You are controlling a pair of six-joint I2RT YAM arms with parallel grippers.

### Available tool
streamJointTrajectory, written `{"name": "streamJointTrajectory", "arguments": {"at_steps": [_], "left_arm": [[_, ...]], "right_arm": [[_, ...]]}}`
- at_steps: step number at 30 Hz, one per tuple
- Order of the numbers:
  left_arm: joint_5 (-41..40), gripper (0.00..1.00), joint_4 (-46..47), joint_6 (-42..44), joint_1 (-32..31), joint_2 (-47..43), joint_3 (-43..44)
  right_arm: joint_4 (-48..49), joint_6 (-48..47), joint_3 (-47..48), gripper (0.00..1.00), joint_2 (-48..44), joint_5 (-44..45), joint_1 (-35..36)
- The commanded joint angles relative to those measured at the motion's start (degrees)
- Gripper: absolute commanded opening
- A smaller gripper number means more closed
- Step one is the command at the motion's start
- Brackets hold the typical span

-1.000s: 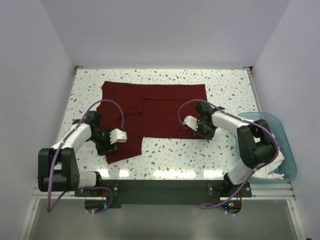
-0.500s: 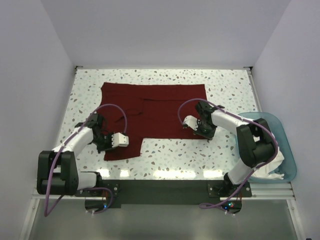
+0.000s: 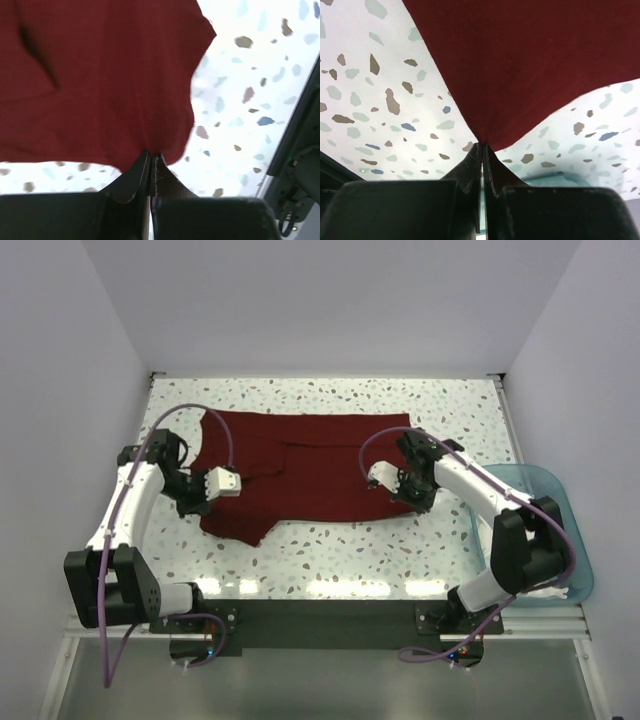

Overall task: Fold and stack the t-shirts
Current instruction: Fold the tshirt

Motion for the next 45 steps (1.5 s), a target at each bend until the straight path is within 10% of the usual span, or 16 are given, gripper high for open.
{"name": "streamJointTrajectory", "arguments": {"at_steps": [1,28,45], "left_arm": [[4.2,0.0,-3.6,-0.6,1.1,3.6,8.7],[3.5,0.0,5.0,-13.9,0.3,42.0,51.4],[-0.4,0.0,7.2,-13.0,-2.6,50.3,57.2]], "right_arm": [[-3.2,-2.2,5.1,0.0,0.7,-1.2,-0.8],[-13.9,-10.2,48.2,0.0,34.4,-0.2,-9.9],[-13.5,-10.0,49.4,0.0,37.8,0.5,-10.3]]}}
